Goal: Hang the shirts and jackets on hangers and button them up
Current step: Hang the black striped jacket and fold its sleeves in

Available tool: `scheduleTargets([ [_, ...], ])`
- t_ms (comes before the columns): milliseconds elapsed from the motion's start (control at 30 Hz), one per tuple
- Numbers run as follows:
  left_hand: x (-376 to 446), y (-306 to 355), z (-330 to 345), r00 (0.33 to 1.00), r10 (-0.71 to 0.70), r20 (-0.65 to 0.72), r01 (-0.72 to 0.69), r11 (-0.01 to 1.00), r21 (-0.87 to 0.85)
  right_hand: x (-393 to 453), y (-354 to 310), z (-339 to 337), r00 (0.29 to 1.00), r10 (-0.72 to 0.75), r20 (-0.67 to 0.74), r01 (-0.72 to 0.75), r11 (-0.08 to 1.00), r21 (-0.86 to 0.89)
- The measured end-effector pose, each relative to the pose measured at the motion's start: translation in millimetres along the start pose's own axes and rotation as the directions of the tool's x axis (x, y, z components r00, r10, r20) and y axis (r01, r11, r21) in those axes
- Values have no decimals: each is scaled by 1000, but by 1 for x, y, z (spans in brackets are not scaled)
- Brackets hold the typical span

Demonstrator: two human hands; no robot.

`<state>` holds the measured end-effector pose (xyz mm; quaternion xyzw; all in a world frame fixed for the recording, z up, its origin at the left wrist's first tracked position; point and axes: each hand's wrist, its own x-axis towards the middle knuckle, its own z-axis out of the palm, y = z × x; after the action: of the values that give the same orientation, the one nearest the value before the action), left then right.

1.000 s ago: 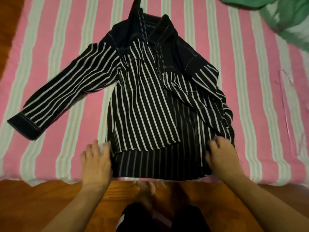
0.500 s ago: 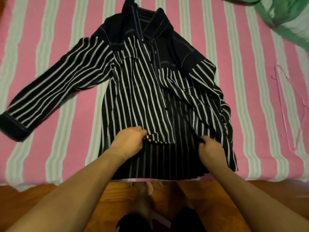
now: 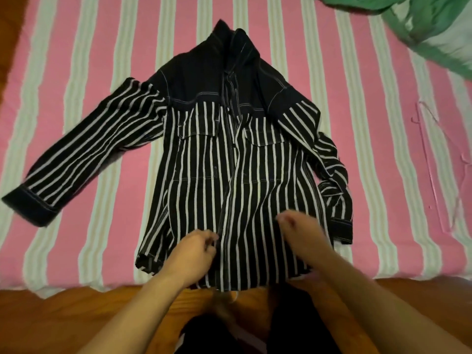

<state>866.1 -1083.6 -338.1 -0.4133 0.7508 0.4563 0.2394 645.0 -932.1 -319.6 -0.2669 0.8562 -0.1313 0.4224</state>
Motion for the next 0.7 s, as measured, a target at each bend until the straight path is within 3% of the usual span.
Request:
scheduleTargets([
  [67,8,21,6,1000,1,-2,-1,998,-58,27,30,-41,932,122,-340,-120,992,27],
  [100,13,33,8,1000,14,-11,-14,999,-45,41,49,-60,886,167,-433,-187,982,-4],
  [167,23,56,14,998,59,-38,-57,998,32,64,82,-87,847,320,-424,-362,932,-20],
  [233,34,81,25,993,118,-26,-115,988,108,83,100,-95,859,424,-287,-420,904,80],
  [333,55,120,51,984,176,32,-179,975,134,92,110,-80,945,289,-155,-258,947,194],
  [433,74,160,71,987,161,21,-162,979,120,95,124,-111,962,147,-229,-140,989,49],
  [500,80,187,78,990,139,-3,-138,986,98,101,146,-171,910,100,-403,-151,984,-96],
  [600,91,233,82,981,185,-52,-180,979,96,110,187,-297,734,-23,-679,-211,942,-260],
  [700,117,276,85,963,239,-120,-219,962,161,121,227,-395,625,-126,-771,-320,859,-400],
])
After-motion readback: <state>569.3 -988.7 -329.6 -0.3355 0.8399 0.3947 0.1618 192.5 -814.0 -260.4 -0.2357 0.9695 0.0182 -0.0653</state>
